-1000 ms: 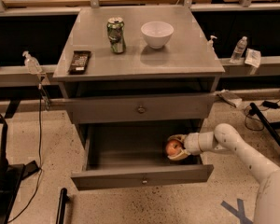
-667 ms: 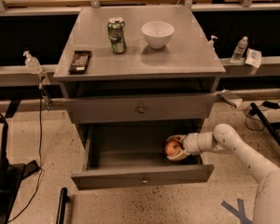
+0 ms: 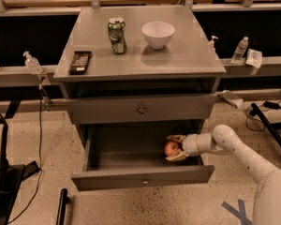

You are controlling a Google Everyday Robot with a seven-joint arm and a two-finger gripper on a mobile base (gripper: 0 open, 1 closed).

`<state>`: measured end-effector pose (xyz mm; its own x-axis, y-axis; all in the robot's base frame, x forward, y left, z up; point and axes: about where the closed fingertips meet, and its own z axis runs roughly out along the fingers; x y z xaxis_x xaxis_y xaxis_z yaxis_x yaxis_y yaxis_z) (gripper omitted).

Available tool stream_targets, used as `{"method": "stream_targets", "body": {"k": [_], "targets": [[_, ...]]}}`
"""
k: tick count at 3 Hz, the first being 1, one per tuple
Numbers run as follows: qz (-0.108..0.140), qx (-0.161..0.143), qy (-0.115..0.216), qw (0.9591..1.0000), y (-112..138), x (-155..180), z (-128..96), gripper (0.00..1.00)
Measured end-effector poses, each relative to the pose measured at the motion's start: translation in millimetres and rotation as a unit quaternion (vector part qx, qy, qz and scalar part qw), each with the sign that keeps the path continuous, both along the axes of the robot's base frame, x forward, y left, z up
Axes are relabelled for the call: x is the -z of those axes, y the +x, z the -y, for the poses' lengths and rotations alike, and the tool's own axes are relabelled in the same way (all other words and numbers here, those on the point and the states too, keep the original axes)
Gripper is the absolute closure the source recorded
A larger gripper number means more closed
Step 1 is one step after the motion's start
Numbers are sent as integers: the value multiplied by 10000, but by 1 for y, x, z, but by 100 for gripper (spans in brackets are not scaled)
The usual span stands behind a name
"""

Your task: Place apple into middle drawer

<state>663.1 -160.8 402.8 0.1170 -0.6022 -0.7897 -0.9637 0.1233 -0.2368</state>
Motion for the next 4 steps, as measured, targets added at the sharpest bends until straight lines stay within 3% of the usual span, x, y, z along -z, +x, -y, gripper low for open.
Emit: {"method": "stream_targets", "body": {"k": [1, 3, 4], "targets": [[-12, -18, 9, 10000, -1, 1, -3, 0], [0, -154, 295, 9994, -3, -3, -5, 0], [187, -181, 984, 9948, -7, -28, 7, 0]]}}
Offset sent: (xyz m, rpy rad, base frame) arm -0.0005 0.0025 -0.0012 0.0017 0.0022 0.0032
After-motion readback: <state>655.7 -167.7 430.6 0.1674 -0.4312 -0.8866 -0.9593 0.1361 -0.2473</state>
